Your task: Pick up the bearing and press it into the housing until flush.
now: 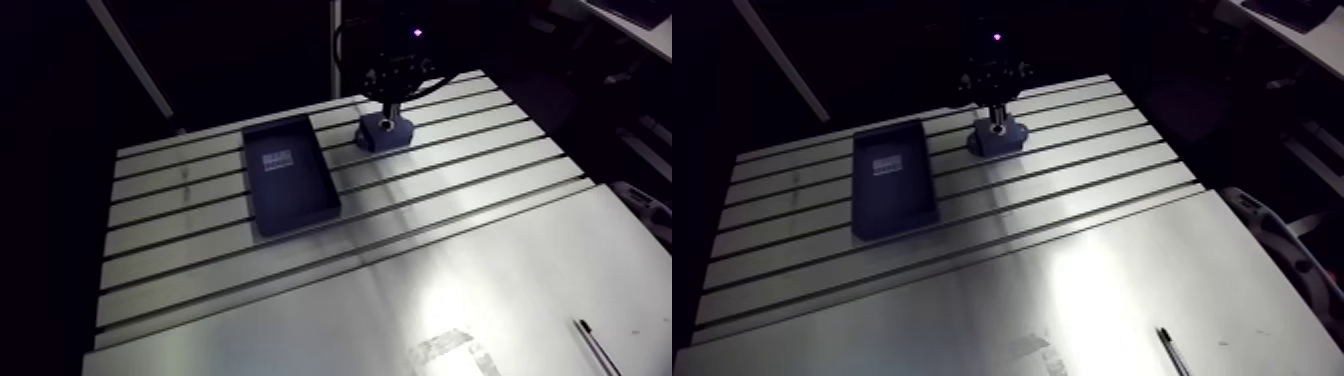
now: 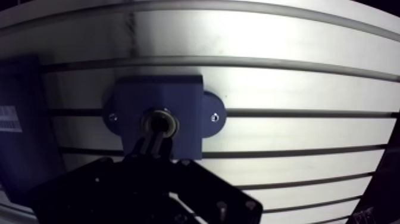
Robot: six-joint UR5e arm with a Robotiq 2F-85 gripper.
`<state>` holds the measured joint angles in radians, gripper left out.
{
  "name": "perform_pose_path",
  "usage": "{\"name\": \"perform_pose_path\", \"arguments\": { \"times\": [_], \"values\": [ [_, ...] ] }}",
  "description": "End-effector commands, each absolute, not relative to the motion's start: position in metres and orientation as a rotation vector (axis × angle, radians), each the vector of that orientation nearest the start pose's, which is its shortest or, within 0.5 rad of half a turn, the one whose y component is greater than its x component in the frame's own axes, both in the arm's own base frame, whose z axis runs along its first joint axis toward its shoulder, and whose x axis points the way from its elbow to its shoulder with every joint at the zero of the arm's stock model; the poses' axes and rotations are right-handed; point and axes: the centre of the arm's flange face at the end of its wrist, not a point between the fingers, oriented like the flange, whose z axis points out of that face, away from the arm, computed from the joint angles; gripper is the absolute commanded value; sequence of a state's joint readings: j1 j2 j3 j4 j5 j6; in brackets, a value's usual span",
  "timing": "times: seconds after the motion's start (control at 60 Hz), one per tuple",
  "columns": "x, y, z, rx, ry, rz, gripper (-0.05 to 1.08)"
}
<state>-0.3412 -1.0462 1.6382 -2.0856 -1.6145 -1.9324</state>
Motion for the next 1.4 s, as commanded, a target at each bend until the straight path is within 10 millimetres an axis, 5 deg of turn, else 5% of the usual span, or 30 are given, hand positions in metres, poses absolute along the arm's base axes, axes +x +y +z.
{"name": "perform_pose_path", "arguments": {
  "times": [0.017, 0.267, 0.3, 0.317, 0.333, 0.35, 0.367, 0.433, 0.8, 1.05, 1.4],
  "values": [
    [-0.634, 0.087, 0.230, -0.038, 3.088, 0.040, 1.07],
    [-0.630, 0.085, 0.244, -0.028, 3.100, 0.044, 1.01],
    [-0.627, 0.084, 0.250, -0.026, 3.094, 0.041, 0.77],
    [-0.627, 0.084, 0.250, -0.026, 3.094, 0.041, 0.77],
    [-0.625, 0.084, 0.252, -0.026, 3.085, 0.035, 0.48],
    [-0.625, 0.084, 0.252, -0.026, 3.085, 0.035, 0.48],
    [-0.623, 0.083, 0.255, -0.027, 3.073, 0.028, 0.24],
    [-0.620, 0.081, 0.262, -0.029, 3.057, 0.021, 0.02],
    [-0.617, 0.074, 0.326, 0.052, 3.057, 0.007, 0.01],
    [-0.624, 0.034, 0.378, 0.017, 3.032, 0.003, 0.01],
    [-0.590, 0.000, 0.431, -0.039, 3.075, 0.020, 0.01]
  ]
}}
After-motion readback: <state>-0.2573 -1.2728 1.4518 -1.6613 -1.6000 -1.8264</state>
